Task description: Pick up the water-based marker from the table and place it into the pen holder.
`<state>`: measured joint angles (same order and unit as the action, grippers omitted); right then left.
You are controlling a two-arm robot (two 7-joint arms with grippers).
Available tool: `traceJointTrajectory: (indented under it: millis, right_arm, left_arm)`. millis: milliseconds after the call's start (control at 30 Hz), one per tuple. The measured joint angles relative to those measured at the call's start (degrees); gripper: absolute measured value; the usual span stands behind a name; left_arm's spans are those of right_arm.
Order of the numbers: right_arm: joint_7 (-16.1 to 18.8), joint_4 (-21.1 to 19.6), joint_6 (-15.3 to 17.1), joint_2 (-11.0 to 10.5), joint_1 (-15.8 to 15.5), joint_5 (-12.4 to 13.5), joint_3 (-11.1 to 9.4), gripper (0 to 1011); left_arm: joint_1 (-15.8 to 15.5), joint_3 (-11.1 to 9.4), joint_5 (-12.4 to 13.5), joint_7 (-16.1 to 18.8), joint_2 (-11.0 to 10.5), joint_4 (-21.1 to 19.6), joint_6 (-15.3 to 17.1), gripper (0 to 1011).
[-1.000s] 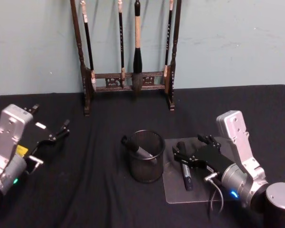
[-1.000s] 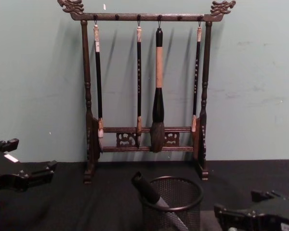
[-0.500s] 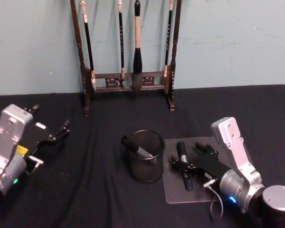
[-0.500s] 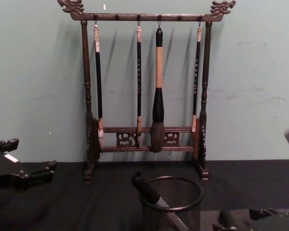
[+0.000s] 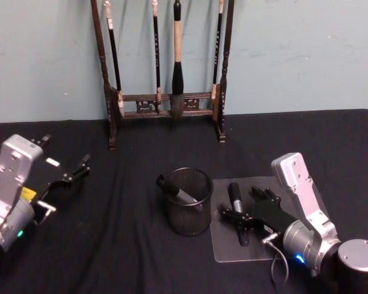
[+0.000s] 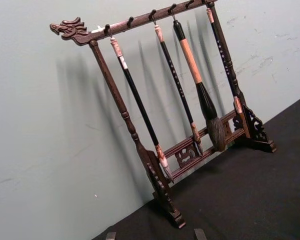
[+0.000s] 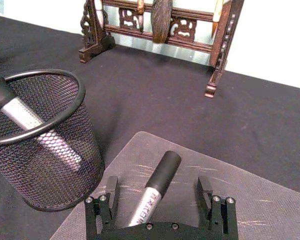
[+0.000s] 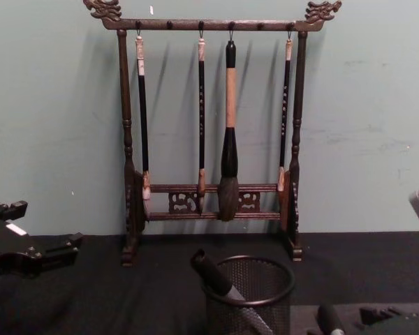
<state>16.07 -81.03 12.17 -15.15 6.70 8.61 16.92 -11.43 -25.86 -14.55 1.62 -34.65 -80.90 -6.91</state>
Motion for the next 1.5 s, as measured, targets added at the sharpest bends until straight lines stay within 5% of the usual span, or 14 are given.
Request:
traceJointTrajectory:
  millis: [1000, 1200, 1300, 1467, 1500]
  right_arm:
    - [0.92, 0.61, 0.16, -0.15, 0.14, 0.41, 0.43, 1002]
    - [0.86, 0.58, 0.12, -0.13, 0.13, 0.44, 0.40, 856]
    - [0.83, 0.56, 0.10, -0.13, 0.13, 0.44, 0.37, 673]
    - [0.81, 0.55, 0.10, -0.13, 0.13, 0.44, 0.37, 568]
    - [0.81, 0.55, 0.10, -0.13, 0.13, 0.44, 0.37, 484]
  left_arm:
    - [0.00, 0.00, 0.00, 0.00, 0.00, 0.00, 0.00, 1009]
    - [0.00, 0.00, 0.00, 0.00, 0.00, 0.00, 0.00, 1009]
    - [0.00, 0.00, 0.00, 0.00, 0.00, 0.00, 0.00, 1009]
    - [0.00, 0.00, 0.00, 0.00, 0.00, 0.00, 0.00, 1009]
    - [0.00, 0.00, 0.00, 0.00, 0.00, 0.00, 0.00, 1009]
